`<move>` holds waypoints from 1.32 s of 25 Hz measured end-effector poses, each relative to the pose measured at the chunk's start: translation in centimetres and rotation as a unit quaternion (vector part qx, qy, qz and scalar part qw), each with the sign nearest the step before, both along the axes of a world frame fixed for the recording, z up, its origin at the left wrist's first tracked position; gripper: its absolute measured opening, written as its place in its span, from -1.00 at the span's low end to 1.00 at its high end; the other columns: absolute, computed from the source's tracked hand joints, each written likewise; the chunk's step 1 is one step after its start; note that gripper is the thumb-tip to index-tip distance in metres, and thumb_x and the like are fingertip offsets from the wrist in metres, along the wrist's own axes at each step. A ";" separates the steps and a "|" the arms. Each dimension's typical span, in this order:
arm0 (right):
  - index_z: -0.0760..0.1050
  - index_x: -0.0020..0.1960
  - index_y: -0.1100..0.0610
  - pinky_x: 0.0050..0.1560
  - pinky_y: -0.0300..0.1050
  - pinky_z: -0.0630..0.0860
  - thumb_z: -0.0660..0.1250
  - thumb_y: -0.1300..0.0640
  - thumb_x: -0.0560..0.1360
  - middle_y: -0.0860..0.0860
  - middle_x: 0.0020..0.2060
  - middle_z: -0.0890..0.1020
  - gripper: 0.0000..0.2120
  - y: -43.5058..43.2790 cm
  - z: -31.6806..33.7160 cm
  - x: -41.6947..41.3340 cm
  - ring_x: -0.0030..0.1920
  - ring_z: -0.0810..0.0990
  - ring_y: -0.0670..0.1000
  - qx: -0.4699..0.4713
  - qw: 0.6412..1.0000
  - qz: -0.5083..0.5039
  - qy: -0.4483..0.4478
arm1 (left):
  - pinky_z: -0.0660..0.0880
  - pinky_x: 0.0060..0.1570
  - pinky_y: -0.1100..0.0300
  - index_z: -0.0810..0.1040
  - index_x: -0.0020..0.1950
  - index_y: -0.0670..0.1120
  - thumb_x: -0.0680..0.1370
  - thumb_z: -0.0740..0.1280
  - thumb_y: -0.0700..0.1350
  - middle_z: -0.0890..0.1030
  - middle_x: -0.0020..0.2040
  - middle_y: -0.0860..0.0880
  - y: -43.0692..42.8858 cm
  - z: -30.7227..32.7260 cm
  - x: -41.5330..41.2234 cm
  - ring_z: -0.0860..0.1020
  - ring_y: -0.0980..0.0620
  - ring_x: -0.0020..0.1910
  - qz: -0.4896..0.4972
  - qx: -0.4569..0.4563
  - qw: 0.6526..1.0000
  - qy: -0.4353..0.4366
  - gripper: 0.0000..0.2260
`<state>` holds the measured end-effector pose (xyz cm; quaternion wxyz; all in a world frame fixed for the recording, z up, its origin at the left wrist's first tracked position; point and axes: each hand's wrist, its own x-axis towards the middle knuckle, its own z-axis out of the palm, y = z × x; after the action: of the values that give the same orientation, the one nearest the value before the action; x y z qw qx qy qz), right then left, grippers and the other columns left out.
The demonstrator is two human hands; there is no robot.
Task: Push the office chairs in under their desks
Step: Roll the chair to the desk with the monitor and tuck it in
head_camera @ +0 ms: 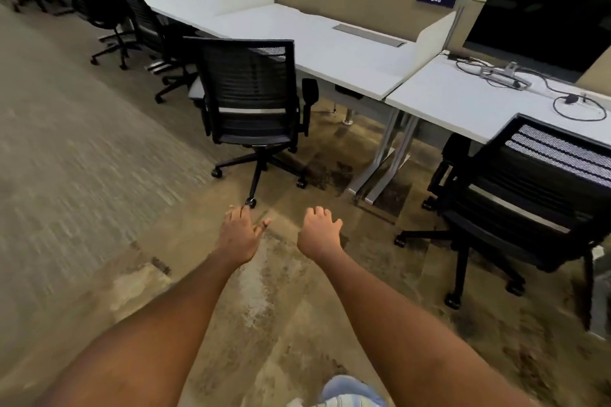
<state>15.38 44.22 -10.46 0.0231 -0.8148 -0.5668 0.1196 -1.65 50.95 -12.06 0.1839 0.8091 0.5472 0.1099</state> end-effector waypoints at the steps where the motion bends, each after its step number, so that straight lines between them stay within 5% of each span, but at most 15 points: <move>1: 0.27 0.36 0.18 0.29 0.28 0.24 0.23 0.11 0.52 0.14 0.28 0.36 -0.56 1.5 0.1 -0.6 0.31 0.30 0.18 0.001 1.000 0.004 0.001 | 0.28 0.35 -0.11 0.35 0.33 -0.25 0.60 0.12 0.19 0.43 0.31 -0.28 1.3 0.0 -0.6 0.31 -0.26 0.36 0.005 -0.008 1.000 -0.002 -0.45; 14: 0.27 0.37 0.14 0.28 0.28 0.26 0.31 0.07 0.50 0.11 0.31 0.36 -0.51 30.7 1.4 -1.2 0.35 0.28 0.18 0.051 0.996 0.077 0.003 | 0.32 0.26 -0.06 0.36 0.35 -0.23 0.60 0.09 0.21 0.45 0.29 -0.26 24.7 1.0 -3.7 0.40 -0.22 0.28 0.135 0.002 0.990 0.030 -0.44; 22: 0.29 0.35 0.17 0.26 0.26 0.27 0.31 0.04 0.52 0.10 0.29 0.40 -0.54 47.0 5.5 3.6 0.33 0.32 0.17 0.120 0.989 0.083 0.011 | 0.40 0.15 -0.09 0.40 0.26 -0.27 0.60 0.13 0.20 0.47 0.21 -0.28 40.1 4.5 0.6 0.45 -0.24 0.19 0.181 0.037 0.983 -0.022 -0.46; 33: 0.28 0.33 0.20 0.32 0.12 0.30 0.40 0.12 0.43 0.14 0.30 0.39 -0.45 65.8 8.0 8.9 0.32 0.34 0.18 0.213 0.975 -0.004 -0.059 | 0.45 0.10 -0.09 0.47 0.15 -0.25 0.58 0.22 0.14 0.54 0.09 -0.25 63.4 8.8 7.2 0.49 -0.22 0.10 0.089 0.167 0.980 -0.060 -0.55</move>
<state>24.25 109.99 -2.45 0.1637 -0.7990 -0.5762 -0.0522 5.51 114.31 -3.29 0.0683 0.7683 0.5792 0.2638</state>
